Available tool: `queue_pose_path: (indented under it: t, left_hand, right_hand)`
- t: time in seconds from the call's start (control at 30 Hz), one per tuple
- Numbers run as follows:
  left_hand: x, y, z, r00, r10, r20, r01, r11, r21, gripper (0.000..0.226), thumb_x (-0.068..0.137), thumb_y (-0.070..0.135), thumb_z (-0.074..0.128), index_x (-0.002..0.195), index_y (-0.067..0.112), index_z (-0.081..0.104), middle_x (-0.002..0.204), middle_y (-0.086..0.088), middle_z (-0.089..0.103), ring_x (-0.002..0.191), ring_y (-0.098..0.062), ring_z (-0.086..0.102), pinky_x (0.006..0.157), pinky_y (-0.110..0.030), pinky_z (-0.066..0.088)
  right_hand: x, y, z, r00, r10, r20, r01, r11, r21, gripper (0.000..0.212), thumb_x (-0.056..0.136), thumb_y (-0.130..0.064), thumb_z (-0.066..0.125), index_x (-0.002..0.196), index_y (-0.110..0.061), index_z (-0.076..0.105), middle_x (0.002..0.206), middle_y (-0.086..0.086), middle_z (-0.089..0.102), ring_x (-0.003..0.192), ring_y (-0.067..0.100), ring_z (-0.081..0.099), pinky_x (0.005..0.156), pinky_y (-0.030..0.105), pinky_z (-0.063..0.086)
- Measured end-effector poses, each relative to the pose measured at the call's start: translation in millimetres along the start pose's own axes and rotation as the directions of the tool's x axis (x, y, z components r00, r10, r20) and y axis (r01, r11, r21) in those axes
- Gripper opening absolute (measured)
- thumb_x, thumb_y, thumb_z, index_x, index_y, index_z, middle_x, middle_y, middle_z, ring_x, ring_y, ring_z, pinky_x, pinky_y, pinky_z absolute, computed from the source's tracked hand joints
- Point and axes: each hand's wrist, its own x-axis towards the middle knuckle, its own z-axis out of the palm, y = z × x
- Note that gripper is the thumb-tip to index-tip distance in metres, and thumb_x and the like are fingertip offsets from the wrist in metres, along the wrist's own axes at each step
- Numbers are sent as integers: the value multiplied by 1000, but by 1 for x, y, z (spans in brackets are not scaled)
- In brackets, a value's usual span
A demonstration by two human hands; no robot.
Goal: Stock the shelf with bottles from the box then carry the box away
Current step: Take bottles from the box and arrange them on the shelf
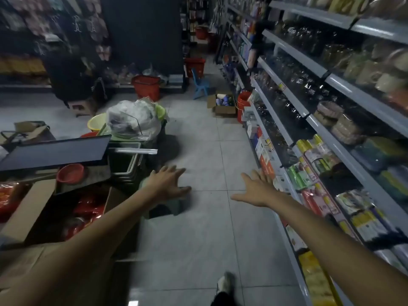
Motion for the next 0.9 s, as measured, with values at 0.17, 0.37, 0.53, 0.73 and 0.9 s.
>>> queue_pose_path:
  t: [0.17, 0.37, 0.53, 0.73, 0.9]
  left_hand:
    - [97, -21, -4, 995, -50, 88, 48, 998, 33, 90, 84, 78, 48, 158, 34, 24, 166, -3, 23, 153, -28, 19, 116, -67, 25]
    - [229, -51, -38, 985, -63, 161, 54, 997, 61, 90, 86, 78, 45, 159, 32, 22, 168, -4, 19, 154, -29, 18, 119, -61, 25]
    - [318, -72, -64, 986, -49, 160, 36, 996, 82, 98, 75, 83, 35, 160, 35, 23, 167, -3, 22, 154, -27, 19, 120, -61, 21]
    - [436, -124, -72, 989, -73, 132, 69, 997, 38, 100, 73, 84, 32, 159, 34, 24, 167, -1, 24, 153, -27, 22, 117, -59, 29]
    - [552, -182, -75, 990, -84, 116, 81, 996, 31, 101, 71, 82, 34, 159, 32, 25, 163, 1, 28, 151, -25, 24, 114, -54, 34]
  right_hand:
    - [105, 1, -27, 999, -43, 6, 42, 997, 69, 103, 88, -72, 56, 163, -21, 7, 170, 13, -1, 157, 35, -3, 124, 48, 10]
    - [235, 7, -86, 995, -94, 14, 93, 994, 64, 98, 91, -68, 55, 163, -18, 11, 168, 15, 8, 155, 34, 8, 123, 46, 20]
    - [328, 10, -131, 995, -104, 7, 104, 994, 40, 98, 90, -70, 53, 162, -17, 13, 166, 15, 15, 152, 35, 13, 122, 46, 21]
    - [453, 9, -169, 996, -93, 7, 93, 996, -5, 100, 90, -73, 51, 163, -18, 11, 169, 17, 4, 156, 40, -3, 125, 49, 9]
    - [574, -1, -204, 998, -56, 33, 56, 998, -23, 102, 89, -73, 51, 163, -19, 6, 170, 18, -5, 156, 40, -10, 126, 50, 1]
